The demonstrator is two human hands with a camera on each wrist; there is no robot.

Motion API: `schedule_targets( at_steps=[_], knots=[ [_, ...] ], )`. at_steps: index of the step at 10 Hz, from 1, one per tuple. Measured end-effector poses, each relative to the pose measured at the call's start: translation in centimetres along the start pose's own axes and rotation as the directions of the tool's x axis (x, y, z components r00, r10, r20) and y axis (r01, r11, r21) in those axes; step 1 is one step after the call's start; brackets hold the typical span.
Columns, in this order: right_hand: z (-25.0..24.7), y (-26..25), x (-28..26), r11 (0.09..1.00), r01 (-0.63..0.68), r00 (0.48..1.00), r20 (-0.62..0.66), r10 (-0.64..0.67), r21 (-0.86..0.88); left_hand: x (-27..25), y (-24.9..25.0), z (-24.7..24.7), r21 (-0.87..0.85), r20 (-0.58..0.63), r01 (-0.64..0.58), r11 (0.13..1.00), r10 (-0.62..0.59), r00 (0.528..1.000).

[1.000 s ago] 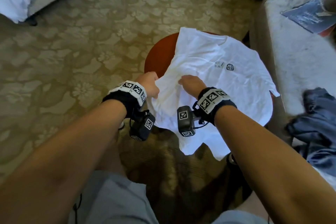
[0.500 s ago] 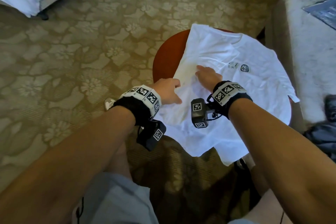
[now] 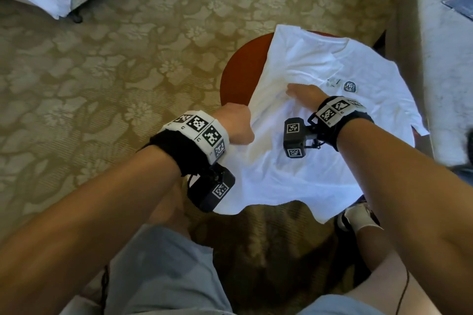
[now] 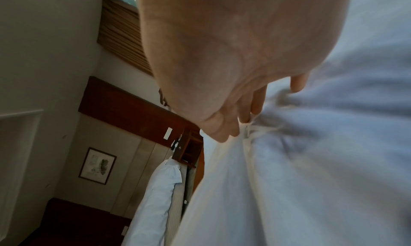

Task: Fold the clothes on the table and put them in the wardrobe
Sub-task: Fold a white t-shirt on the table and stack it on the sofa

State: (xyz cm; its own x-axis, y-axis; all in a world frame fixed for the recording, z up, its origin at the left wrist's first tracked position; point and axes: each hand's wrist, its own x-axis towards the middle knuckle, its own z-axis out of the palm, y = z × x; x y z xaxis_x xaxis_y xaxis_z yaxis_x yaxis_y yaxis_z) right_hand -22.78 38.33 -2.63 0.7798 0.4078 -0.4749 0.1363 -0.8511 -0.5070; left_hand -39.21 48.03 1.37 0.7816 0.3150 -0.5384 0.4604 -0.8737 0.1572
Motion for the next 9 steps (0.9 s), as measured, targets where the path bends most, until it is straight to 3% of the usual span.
schedule_targets(
  at_steps=[1,2,3,5,6,7,8,9],
  knots=[
    [-0.8,1.7,0.6,0.994,0.025,0.995,-0.095,-0.015,0.103,-0.6,1.2,0.7,-0.114,0.129,-0.051,0.992,0.065,0.989],
    [-1.1,3.6,1.7,0.936,-0.042,0.972,-0.202,0.119,0.349,-0.7,2.4,2.2,-0.261,0.275,0.029,0.965,0.046,0.960],
    [-1.5,4.8,1.5,0.817,-0.149,0.942,-0.173,0.289,0.557,-0.7,3.3,3.4,-0.268,0.344,0.096,0.959,0.002,0.939],
    [-1.4,4.6,1.6,0.712,-0.191,0.952,-0.051,0.303,0.676,-0.6,4.3,3.6,-0.027,0.146,-0.041,0.999,0.044,0.988],
    [-1.3,4.4,2.4,0.727,-0.135,0.972,-0.051,0.228,0.673,-0.4,4.6,3.1,0.029,0.094,-0.051,0.998,0.048,0.994],
    [-1.5,4.9,3.1,0.709,-0.125,0.971,-0.061,0.230,0.694,-0.3,4.9,2.4,-0.127,0.059,-0.029,0.992,0.037,0.998],
    [-2.2,5.5,2.6,0.680,-0.102,0.957,-0.114,0.265,0.726,-0.1,6.2,3.3,-0.341,0.276,0.048,0.939,0.052,0.960],
    [-2.8,6.6,1.4,0.671,-0.074,0.951,-0.151,0.271,0.738,0.0,6.7,5.9,-0.318,0.516,0.063,0.946,0.117,0.848]
  ],
)
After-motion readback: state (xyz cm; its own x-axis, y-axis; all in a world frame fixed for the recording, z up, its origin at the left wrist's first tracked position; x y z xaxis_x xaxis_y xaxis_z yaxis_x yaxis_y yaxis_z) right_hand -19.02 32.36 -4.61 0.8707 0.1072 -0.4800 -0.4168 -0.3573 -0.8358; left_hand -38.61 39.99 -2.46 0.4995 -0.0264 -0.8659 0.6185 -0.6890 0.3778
